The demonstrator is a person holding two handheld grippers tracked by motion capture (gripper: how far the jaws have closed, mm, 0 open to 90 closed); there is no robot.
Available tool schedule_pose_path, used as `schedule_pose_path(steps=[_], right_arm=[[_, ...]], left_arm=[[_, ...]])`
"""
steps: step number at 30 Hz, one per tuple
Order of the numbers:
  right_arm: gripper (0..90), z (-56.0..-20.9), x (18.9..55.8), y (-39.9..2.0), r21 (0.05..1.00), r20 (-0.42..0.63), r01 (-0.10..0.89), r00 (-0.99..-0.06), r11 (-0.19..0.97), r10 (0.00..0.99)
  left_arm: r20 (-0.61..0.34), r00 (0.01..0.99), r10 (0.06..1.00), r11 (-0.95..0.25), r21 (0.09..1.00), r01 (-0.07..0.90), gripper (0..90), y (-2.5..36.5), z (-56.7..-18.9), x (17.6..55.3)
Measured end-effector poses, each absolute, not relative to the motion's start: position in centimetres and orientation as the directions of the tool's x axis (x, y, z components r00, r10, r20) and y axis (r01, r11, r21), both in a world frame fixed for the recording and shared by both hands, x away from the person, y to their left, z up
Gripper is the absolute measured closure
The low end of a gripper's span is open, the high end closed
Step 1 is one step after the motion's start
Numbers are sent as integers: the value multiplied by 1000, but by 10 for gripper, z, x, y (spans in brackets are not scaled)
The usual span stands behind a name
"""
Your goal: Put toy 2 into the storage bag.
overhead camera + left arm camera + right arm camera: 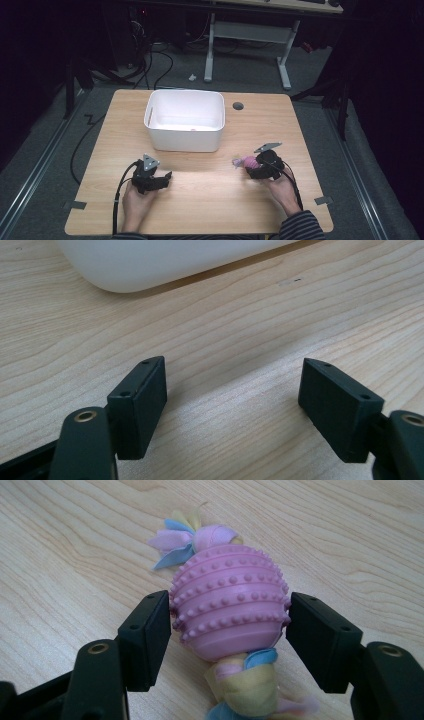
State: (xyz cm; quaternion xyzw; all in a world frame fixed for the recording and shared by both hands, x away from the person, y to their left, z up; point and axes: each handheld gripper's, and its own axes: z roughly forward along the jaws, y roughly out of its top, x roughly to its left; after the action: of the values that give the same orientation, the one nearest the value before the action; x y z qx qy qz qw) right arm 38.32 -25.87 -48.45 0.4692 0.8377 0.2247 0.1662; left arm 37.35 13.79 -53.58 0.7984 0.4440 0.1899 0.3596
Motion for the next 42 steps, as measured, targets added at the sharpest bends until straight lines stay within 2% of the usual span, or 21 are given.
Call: schedule_pose_path(steps=[9, 13, 20, 28, 42], right_arm=[[354, -478, 381, -260, 552, -53, 694, -525, 463, 850], [353, -466, 378, -264, 580, 18, 691, -542, 433, 840], [354, -456, 379, -267, 602, 55, 688, -543, 406, 838], [355, -443, 379, -265, 620, 46, 664, -563, 419, 825], [357, -392, 382, -257, 676, 28, 584, -631, 450, 775]], left_arm=[[-16, 534, 845, -347, 743, 572, 278, 138, -536, 373], [-16, 534, 845, -348, 743, 572, 277, 138, -536, 373], [-16, 535, 844, -349, 742, 572, 274, 138, -536, 373], [-16, 536, 844, -349, 743, 571, 273, 138, -536, 373], [-15, 538, 843, -352, 742, 571, 269, 138, -536, 373]])
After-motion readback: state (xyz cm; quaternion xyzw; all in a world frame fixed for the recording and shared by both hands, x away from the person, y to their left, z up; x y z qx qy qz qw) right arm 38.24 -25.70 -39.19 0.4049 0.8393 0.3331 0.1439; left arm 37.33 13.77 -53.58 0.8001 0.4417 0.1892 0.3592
